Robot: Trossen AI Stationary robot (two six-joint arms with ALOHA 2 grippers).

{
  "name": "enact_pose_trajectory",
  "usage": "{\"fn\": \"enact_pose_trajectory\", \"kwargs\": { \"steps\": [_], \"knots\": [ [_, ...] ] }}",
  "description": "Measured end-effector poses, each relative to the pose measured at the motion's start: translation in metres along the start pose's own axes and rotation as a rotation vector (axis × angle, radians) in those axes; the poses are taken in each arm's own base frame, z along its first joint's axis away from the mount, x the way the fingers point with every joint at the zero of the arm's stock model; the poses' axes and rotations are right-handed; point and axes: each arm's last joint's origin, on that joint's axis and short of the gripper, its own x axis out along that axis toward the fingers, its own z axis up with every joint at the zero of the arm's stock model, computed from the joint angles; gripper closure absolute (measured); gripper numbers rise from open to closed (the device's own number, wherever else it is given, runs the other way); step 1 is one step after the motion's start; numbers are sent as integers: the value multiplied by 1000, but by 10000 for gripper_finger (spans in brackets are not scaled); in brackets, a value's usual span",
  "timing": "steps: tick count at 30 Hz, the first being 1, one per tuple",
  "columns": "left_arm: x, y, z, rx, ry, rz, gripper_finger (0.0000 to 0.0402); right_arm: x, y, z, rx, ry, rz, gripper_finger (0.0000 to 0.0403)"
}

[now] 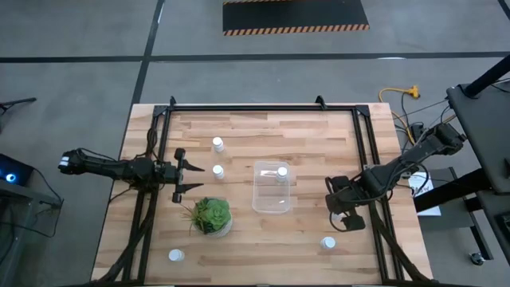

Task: Pick and place pill bottles into a basket
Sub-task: Put the white medicine bottle into the transparent bin

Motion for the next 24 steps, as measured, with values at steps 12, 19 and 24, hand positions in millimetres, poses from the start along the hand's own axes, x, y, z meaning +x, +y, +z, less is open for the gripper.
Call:
{"fn": "enact_pose_trajectory", "kwargs": {
  "steps": [12,19,24],
  "knots": [
    [0,0,0,0,0,0,194,14,-3,-4,-1,-10,5,75],
    [0,0,0,0,0,0,194,15,-4,-5,-1,-5,2,130],
    [0,0,0,0,0,0,194,15,-4,-5,-4,-5,1,166]
  ]
}}
